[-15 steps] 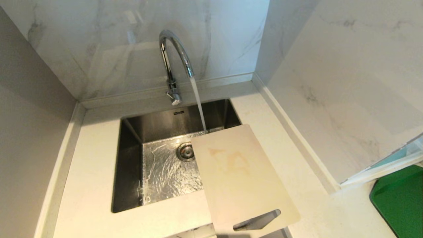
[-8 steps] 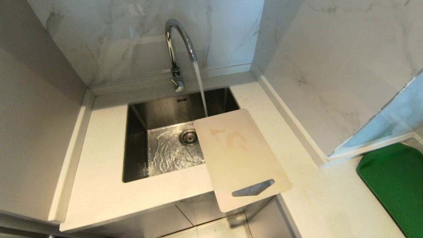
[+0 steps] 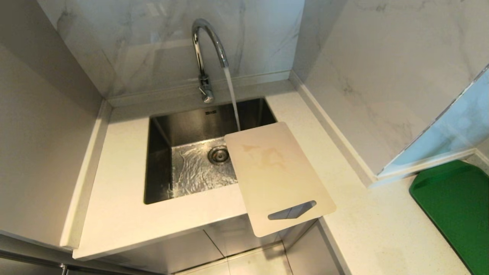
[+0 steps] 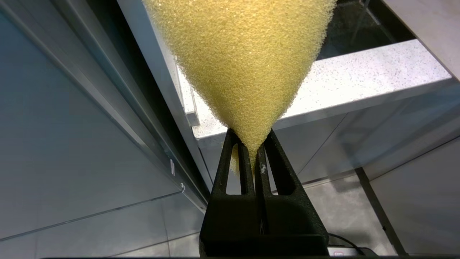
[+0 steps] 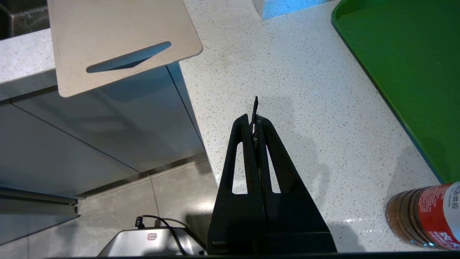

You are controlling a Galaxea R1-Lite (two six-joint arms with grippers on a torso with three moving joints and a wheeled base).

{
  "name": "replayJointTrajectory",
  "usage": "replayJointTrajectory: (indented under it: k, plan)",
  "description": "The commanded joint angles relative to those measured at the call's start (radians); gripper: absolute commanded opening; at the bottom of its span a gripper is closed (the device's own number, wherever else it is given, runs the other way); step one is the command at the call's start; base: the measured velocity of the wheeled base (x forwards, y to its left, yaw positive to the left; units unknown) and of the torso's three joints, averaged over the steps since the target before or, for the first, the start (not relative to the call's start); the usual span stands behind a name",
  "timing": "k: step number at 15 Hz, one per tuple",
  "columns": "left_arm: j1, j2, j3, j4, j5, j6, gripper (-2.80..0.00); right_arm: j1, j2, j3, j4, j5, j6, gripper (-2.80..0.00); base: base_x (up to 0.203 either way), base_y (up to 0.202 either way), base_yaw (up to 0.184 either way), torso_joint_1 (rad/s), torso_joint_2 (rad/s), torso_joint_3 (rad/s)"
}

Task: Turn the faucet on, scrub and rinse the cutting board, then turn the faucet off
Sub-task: Pick up the cutting board

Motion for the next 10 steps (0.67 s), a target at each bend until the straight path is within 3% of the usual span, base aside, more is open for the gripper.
replayJointTrajectory:
  k: [1, 3, 5, 7, 10]
  plan:
    - [0.000, -0.003, 0.003, 0.000, 0.000, 0.000, -2.80, 0.000, 0.000, 0.001, -0.001, 0.010, -0.035, -2.80, 0.000, 0.000, 0.000, 0.000, 0.00, 0.000]
    - [0.000, -0.003, 0.003, 0.000, 0.000, 0.000, -2.80, 0.000, 0.001, -0.031, -0.002, 0.020, -0.037, -2.80, 0.000, 0.000, 0.000, 0.000, 0.00, 0.000]
    - [0.000, -0.003, 0.003, 0.000, 0.000, 0.000, -2.80, 0.000, 0.051, -0.156, 0.047, 0.040, -0.018, -2.80, 0.000, 0.000, 0.000, 0.000, 0.00, 0.000]
    - [0.000, -0.003, 0.003, 0.000, 0.000, 0.000, -2.80, -0.001, 0.180, -0.277, 0.109, 0.047, 0.043, -2.80, 0.000, 0.000, 0.000, 0.000, 0.00, 0.000]
    - [0.000, -0.003, 0.003, 0.000, 0.000, 0.000, -2.80, -0.002, 0.423, -0.442, 0.175, 0.050, 0.201, -2.80, 0.000, 0.000, 0.000, 0.000, 0.00, 0.000]
